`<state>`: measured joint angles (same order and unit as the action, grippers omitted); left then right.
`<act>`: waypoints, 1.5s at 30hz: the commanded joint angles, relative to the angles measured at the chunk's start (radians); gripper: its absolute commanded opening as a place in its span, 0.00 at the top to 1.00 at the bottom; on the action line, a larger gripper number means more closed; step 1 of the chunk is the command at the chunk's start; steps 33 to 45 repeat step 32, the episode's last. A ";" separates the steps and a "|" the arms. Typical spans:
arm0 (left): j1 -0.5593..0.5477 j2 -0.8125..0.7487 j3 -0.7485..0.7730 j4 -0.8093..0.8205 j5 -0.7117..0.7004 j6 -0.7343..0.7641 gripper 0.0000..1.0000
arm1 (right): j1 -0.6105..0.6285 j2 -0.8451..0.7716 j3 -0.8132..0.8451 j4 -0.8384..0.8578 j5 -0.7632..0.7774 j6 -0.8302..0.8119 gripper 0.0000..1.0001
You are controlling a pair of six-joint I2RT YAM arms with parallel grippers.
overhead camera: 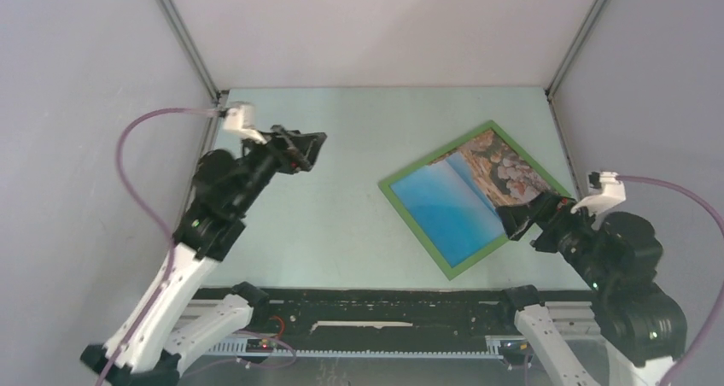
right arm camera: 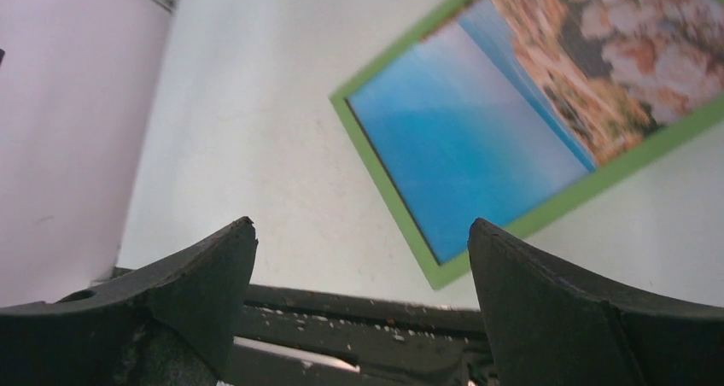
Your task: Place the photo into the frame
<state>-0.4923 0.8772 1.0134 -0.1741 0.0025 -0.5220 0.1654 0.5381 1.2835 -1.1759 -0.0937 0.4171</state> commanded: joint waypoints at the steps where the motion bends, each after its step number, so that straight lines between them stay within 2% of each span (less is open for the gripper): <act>1: 0.000 -0.199 -0.017 0.055 -0.034 0.126 0.18 | 0.002 -0.062 0.062 0.150 -0.076 -0.033 0.00; 6: 0.000 -0.414 -0.072 0.115 -0.143 0.205 0.12 | 0.002 -0.116 0.074 0.233 -0.098 -0.028 0.00; 12: 0.000 -0.520 -0.105 0.122 -0.235 0.245 0.10 | 0.001 -0.127 0.073 0.262 -0.088 -0.023 0.00; 28: 0.000 -0.504 -0.082 0.101 -0.220 0.208 0.10 | 0.001 -0.196 0.071 0.228 -0.044 -0.026 0.00; 32: 0.000 -0.506 -0.054 0.064 -0.222 0.204 0.10 | -0.001 -0.214 0.069 0.193 0.078 -0.028 0.00; 45: 0.000 -0.506 -0.054 0.064 -0.222 0.204 0.10 | -0.001 -0.214 0.069 0.193 0.078 -0.028 0.00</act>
